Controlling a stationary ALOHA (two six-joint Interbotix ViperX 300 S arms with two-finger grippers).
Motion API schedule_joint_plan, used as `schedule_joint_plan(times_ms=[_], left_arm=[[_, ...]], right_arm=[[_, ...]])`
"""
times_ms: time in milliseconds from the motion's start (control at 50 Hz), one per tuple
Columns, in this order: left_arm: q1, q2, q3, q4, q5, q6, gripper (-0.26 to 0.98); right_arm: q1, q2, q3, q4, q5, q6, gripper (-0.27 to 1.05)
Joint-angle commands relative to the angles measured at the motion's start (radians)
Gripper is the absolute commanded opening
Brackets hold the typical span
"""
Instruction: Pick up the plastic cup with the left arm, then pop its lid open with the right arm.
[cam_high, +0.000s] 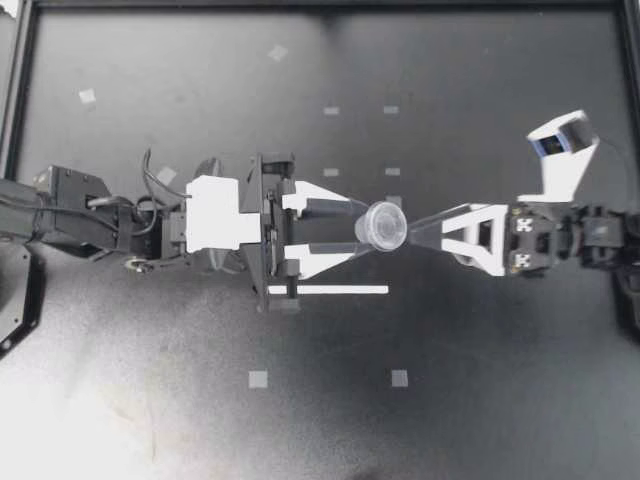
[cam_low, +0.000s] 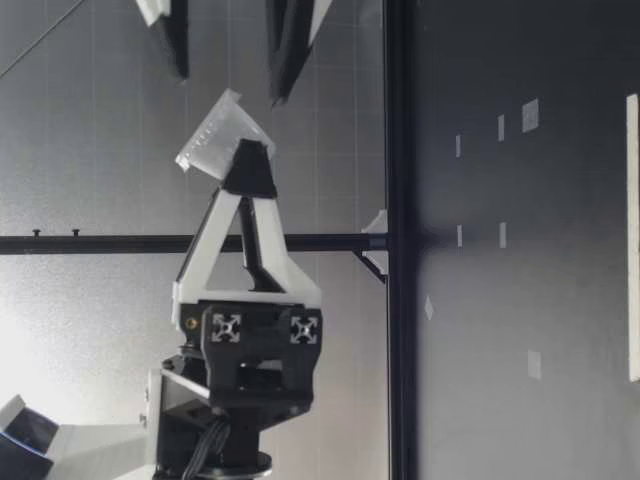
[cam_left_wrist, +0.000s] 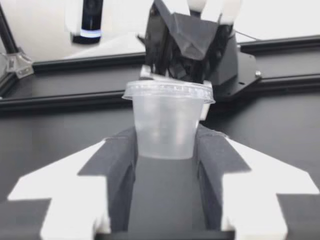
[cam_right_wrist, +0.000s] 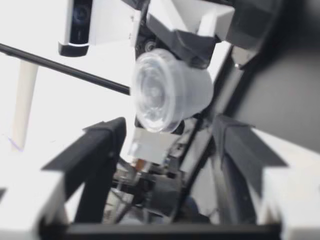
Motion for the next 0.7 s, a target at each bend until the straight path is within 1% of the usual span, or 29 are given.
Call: schedule_joint_plan(times_ms=[0, 100, 240, 380, 480, 580, 680], left_arm=[[0.000, -0.015, -0.014, 0.002, -0.006, 0.000, 0.17], [0.000, -0.014, -0.009, 0.002, -0.006, -0.002, 0.17], [0.002, -0.012, -0.012, 0.000, -0.006, -0.002, 0.17], [0.000, -0.009, -0.009, 0.000, -0.003, -0.014, 0.17], [-0.003, -0.009, -0.009, 0.002, 0.005, -0.023, 0.17], [-0.006, -0.008, -0.009, 0.000, 0.005, -0.028, 0.17], [-0.009, -0.006, -0.014, 0.002, 0.005, -0.040, 0.17]], right_arm=[[-0.006, -0.003, -0.032, -0.014, -0.066, -0.003, 0.69], [-0.006, -0.057, -0.061, -0.069, -0.080, -0.021, 0.69], [-0.006, -0.169, -0.084, -0.149, -0.023, -0.095, 0.69], [-0.008, -0.275, -0.091, -0.156, 0.028, -0.176, 0.69], [-0.051, -0.391, -0.078, -0.170, 0.052, -0.287, 0.69], [-0.086, -0.483, -0.057, -0.190, 0.198, -0.391, 0.69], [-0.084, -0.545, -0.057, -0.239, 0.446, -0.558, 0.69]])
